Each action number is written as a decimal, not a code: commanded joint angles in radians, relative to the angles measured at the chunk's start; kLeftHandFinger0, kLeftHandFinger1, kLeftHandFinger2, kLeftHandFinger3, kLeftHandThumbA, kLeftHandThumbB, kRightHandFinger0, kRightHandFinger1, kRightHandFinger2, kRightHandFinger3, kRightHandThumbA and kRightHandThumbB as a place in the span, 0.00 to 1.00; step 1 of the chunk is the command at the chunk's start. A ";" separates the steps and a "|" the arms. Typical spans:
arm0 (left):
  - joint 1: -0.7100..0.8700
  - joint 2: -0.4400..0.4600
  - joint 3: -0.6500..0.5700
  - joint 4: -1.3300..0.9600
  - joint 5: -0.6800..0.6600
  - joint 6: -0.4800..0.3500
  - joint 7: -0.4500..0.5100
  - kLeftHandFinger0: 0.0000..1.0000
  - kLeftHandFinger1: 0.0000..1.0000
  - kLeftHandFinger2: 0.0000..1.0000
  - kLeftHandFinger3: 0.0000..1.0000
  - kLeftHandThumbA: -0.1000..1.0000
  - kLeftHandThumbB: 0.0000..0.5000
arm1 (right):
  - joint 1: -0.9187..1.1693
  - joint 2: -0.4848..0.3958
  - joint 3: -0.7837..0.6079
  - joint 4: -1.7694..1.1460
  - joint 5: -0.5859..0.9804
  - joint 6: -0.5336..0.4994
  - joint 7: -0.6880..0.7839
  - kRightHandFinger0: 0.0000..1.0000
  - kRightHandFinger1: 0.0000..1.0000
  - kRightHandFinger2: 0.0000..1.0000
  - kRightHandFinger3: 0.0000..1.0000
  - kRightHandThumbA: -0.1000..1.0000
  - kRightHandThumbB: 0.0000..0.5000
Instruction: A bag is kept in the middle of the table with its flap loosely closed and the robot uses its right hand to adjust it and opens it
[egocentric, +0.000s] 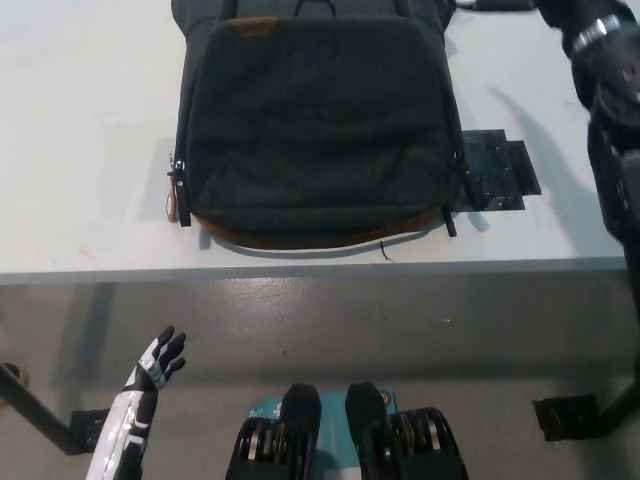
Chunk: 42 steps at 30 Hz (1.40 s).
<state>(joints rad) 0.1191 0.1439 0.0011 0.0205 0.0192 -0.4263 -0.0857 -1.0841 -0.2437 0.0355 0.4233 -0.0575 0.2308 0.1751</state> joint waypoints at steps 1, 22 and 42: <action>-0.009 0.019 -0.009 0.000 -0.017 -0.044 -0.021 1.00 1.00 1.00 1.00 1.00 0.79 | -0.109 -0.017 0.015 0.058 0.007 0.023 0.048 1.00 1.00 1.00 1.00 0.98 0.67; -0.006 0.023 -0.020 0.006 -0.003 -0.044 -0.022 1.00 1.00 1.00 1.00 1.00 0.79 | -0.170 0.000 0.196 0.378 0.001 0.001 0.326 1.00 1.00 1.00 1.00 1.00 0.75; -0.015 0.023 -0.023 0.041 0.000 -0.044 -0.022 1.00 1.00 1.00 1.00 1.00 0.74 | -0.162 -0.091 0.135 0.260 0.146 0.239 0.582 1.00 1.00 1.00 1.00 0.81 1.00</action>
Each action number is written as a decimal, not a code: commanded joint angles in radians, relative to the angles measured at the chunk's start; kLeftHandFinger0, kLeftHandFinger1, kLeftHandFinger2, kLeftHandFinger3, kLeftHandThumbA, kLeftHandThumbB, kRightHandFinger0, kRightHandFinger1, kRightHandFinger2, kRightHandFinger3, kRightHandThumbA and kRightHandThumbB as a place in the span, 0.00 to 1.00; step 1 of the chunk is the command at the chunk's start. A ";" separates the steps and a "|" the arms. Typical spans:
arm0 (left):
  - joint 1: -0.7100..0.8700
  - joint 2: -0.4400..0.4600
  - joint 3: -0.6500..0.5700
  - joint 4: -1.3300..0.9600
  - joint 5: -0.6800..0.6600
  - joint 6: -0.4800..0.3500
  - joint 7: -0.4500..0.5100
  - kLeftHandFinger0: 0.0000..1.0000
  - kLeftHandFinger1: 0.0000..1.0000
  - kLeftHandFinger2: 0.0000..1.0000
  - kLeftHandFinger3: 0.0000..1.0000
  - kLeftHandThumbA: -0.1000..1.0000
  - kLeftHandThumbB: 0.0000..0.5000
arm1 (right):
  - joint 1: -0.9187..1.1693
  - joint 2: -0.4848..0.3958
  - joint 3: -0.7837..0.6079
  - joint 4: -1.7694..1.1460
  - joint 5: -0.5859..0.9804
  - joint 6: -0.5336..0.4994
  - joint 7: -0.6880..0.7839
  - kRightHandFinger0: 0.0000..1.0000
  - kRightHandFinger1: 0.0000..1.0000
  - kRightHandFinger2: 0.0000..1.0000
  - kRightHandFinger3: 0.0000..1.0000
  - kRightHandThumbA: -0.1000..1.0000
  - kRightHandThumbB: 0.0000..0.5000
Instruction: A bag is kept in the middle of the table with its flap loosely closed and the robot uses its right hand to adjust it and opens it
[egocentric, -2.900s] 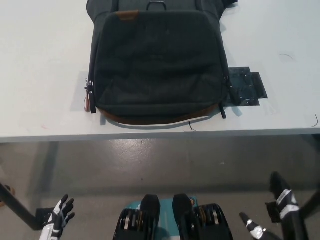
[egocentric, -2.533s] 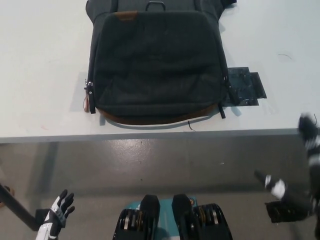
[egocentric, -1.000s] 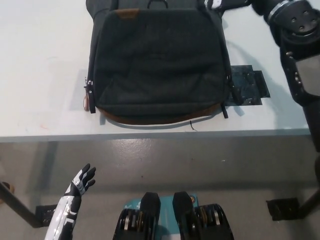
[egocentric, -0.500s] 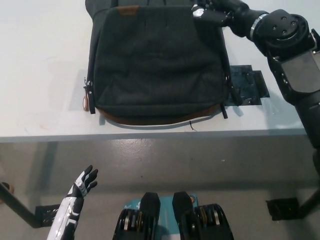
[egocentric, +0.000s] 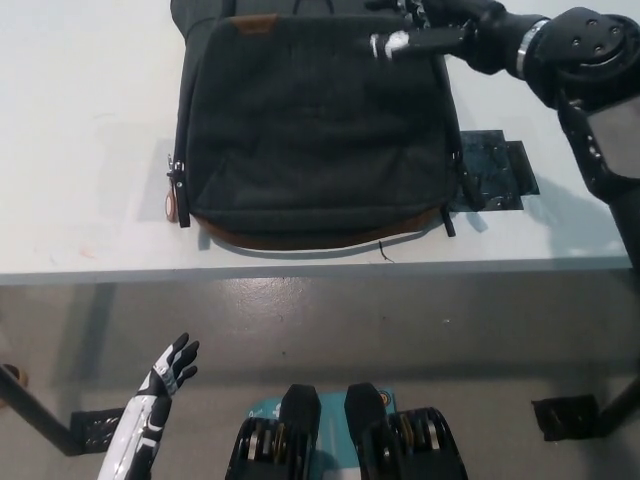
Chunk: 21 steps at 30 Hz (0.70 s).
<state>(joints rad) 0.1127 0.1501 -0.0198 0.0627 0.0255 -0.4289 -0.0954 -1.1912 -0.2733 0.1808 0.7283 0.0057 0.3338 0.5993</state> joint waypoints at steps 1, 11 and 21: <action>-0.009 0.017 -0.001 0.000 -0.001 -0.041 -0.010 1.00 1.00 1.00 1.00 1.00 0.74 | -0.060 -0.076 0.013 -0.039 0.076 0.136 0.198 1.00 1.00 1.00 1.00 0.77 1.00; -0.018 0.014 -0.003 0.013 0.011 -0.041 -0.006 1.00 1.00 1.00 1.00 1.00 0.75 | -0.060 -0.115 0.171 0.007 -0.027 0.136 0.276 0.38 0.64 0.82 1.00 0.40 0.91; -0.024 0.019 0.000 0.014 0.003 -0.041 -0.009 1.00 1.00 1.00 1.00 1.00 0.78 | 0.065 -0.054 0.074 -0.099 -0.127 0.031 -0.119 0.15 0.56 0.89 1.00 0.00 0.18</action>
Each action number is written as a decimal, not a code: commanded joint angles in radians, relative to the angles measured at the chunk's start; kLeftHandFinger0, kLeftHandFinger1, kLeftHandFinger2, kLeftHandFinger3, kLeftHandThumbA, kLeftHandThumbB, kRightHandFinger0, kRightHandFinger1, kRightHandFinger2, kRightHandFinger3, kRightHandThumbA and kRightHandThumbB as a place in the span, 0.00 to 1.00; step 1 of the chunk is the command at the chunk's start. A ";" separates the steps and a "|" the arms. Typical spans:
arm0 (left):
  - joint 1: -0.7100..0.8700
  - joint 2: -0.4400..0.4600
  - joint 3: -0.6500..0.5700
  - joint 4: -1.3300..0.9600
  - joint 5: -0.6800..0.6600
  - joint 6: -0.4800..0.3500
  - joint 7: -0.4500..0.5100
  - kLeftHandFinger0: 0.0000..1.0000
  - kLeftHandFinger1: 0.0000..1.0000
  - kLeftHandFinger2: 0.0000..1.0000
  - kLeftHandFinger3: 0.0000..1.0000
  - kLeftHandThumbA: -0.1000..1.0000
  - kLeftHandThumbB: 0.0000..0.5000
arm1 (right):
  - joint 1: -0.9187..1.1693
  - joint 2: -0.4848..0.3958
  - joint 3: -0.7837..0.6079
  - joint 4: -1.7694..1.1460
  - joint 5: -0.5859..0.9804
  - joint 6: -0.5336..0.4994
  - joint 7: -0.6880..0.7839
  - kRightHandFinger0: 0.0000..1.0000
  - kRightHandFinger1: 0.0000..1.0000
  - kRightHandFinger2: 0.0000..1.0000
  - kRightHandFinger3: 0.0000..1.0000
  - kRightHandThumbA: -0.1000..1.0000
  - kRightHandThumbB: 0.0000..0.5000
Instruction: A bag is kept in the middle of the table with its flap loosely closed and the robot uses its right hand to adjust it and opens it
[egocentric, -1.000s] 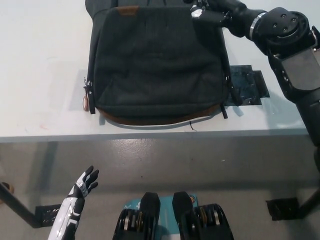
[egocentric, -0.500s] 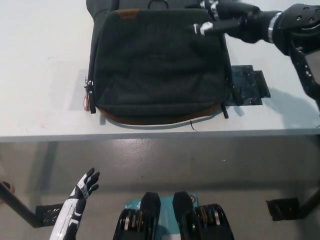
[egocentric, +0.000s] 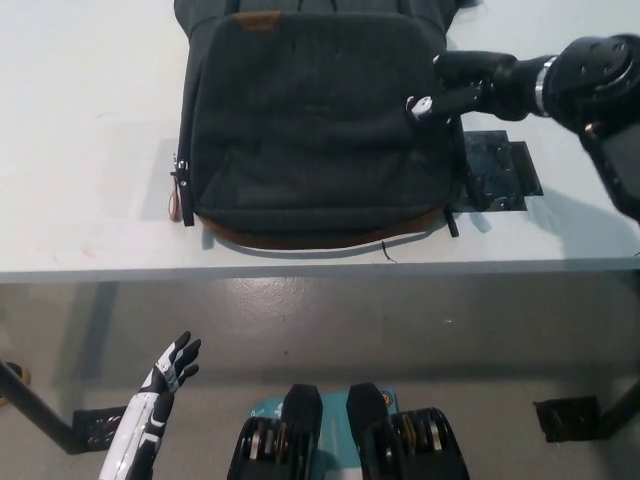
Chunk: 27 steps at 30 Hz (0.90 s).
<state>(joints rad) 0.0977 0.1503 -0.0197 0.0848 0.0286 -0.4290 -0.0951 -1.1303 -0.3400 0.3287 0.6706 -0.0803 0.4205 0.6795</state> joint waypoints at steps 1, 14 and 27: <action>-0.010 0.020 0.000 -0.006 0.000 -0.040 -0.010 1.00 1.00 1.00 1.00 1.00 0.80 | 0.008 0.019 -0.089 -0.038 -0.038 -0.059 -0.215 0.16 0.57 0.93 1.00 0.00 0.16; -0.016 0.022 0.003 0.020 -0.006 -0.041 -0.010 1.00 1.00 1.00 1.00 1.00 0.79 | 0.264 0.073 -0.188 -0.418 -0.135 -0.241 -0.461 0.25 0.66 0.93 0.94 0.00 0.23; -0.043 0.028 0.017 0.058 0.008 -0.041 0.007 1.00 0.95 0.94 1.00 1.00 0.76 | 0.752 0.158 -0.152 -0.873 -0.344 -0.519 -0.683 0.02 0.46 0.81 0.91 0.00 0.20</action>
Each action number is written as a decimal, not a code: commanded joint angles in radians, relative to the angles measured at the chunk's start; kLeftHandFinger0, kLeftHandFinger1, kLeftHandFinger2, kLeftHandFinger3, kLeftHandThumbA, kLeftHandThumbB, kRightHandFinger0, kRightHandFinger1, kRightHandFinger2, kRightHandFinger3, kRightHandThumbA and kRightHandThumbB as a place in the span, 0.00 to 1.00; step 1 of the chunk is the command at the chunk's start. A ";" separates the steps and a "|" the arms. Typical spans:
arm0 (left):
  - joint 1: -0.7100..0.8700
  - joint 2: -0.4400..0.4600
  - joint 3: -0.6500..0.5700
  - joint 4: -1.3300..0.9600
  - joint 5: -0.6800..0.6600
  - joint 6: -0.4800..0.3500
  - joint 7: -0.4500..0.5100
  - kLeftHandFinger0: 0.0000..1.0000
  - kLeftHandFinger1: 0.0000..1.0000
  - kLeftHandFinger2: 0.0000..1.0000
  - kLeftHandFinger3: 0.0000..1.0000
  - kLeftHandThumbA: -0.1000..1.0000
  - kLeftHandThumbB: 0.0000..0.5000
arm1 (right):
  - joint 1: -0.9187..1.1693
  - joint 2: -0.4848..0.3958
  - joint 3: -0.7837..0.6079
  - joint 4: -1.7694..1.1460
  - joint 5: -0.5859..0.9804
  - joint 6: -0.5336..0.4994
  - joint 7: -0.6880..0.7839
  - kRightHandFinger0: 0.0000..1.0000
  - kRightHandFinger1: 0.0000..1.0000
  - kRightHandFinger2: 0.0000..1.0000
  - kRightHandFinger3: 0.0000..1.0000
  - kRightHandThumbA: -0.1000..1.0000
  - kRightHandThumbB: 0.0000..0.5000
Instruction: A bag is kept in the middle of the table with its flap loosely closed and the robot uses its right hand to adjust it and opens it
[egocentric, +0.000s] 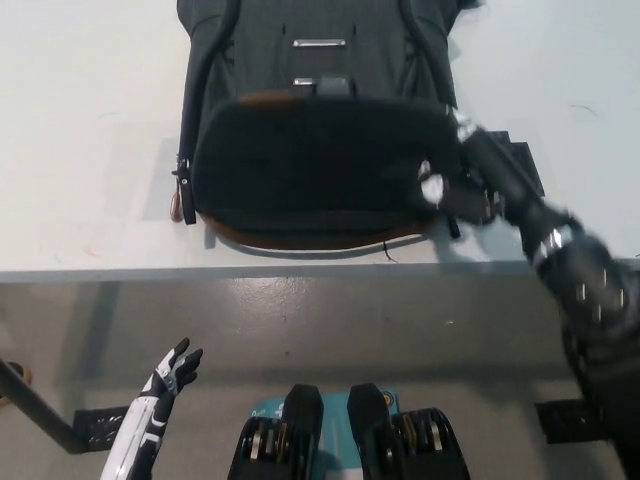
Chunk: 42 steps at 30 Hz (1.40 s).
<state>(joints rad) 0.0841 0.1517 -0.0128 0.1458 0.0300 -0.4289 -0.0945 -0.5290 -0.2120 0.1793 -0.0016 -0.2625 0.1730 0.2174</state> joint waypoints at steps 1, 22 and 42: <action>-0.031 0.027 0.011 -0.001 0.009 -0.041 0.008 1.00 0.94 0.94 1.00 1.00 0.76 | 0.186 0.036 0.004 -0.211 -0.178 -0.281 -0.233 0.01 0.44 0.79 0.91 0.00 0.21; -0.071 0.052 0.023 0.026 0.021 -0.041 0.008 0.99 0.98 0.98 1.00 1.00 0.83 | 0.445 -0.085 0.064 0.003 -0.062 -0.466 -0.099 0.98 1.00 1.00 1.00 0.73 0.77; -0.118 0.057 0.037 0.075 0.016 -0.041 0.013 0.89 0.99 0.97 1.00 1.00 1.00 | 0.536 -0.186 0.086 0.109 0.000 -0.413 0.012 1.00 1.00 1.00 1.00 0.94 0.71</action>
<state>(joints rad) -0.0162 0.1940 0.0134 0.2219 0.0511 -0.4295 -0.0931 -0.0260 -0.3813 0.2996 0.0849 -0.3247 -0.2519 0.2088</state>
